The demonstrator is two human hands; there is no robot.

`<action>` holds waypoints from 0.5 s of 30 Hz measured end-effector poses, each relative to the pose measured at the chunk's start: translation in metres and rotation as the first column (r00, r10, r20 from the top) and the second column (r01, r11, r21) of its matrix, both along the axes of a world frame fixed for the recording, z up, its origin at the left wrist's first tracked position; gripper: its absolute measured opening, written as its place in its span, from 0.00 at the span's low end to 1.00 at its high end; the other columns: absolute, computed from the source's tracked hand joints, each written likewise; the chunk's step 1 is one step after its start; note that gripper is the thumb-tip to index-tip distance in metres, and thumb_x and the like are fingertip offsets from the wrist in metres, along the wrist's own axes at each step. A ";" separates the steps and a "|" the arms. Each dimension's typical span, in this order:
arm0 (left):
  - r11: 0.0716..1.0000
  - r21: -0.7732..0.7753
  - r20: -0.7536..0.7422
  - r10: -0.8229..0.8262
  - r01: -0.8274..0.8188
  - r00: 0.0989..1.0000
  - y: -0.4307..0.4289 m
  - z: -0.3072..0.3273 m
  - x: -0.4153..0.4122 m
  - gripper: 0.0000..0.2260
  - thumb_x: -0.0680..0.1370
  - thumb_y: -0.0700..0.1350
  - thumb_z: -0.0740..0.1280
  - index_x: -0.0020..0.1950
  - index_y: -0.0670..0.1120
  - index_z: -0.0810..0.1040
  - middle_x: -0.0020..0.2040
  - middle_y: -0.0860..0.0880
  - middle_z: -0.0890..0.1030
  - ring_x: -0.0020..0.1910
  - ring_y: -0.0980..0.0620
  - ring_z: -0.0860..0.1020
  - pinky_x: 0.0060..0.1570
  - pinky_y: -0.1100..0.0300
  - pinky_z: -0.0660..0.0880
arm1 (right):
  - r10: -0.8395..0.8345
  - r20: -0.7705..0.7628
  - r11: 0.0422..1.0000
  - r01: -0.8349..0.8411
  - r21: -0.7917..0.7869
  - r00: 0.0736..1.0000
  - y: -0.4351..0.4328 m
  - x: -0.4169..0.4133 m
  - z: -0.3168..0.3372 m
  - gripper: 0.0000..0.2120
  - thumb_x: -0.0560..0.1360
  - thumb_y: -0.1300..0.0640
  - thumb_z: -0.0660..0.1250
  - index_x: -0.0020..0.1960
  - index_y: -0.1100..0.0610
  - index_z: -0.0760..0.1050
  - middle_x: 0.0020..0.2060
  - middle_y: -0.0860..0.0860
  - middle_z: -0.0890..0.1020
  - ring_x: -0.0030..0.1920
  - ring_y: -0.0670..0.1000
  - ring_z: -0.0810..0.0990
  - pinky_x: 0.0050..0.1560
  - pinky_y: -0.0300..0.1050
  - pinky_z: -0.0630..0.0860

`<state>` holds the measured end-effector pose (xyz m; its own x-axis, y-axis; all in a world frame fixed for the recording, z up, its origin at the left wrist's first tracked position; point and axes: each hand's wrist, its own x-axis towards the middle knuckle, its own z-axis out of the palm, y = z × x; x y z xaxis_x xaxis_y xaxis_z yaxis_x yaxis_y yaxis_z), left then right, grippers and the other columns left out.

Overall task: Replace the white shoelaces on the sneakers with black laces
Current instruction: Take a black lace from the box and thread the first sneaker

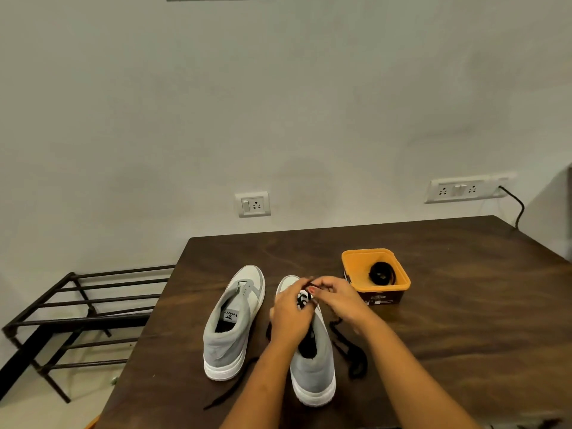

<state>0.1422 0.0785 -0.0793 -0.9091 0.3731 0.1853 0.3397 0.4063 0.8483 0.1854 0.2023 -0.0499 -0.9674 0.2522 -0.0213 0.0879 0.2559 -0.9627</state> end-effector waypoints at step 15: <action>0.818 0.083 0.502 -0.528 0.569 0.685 -0.015 0.031 -0.013 0.14 0.74 0.32 0.68 0.57 0.43 0.81 0.53 0.44 0.83 0.48 0.57 0.80 0.50 0.64 0.76 | -0.518 0.319 0.689 0.166 0.705 0.793 0.064 0.027 -0.013 0.16 0.81 0.50 0.55 0.62 0.54 0.74 0.58 0.56 0.75 0.61 0.59 0.73 0.54 0.51 0.72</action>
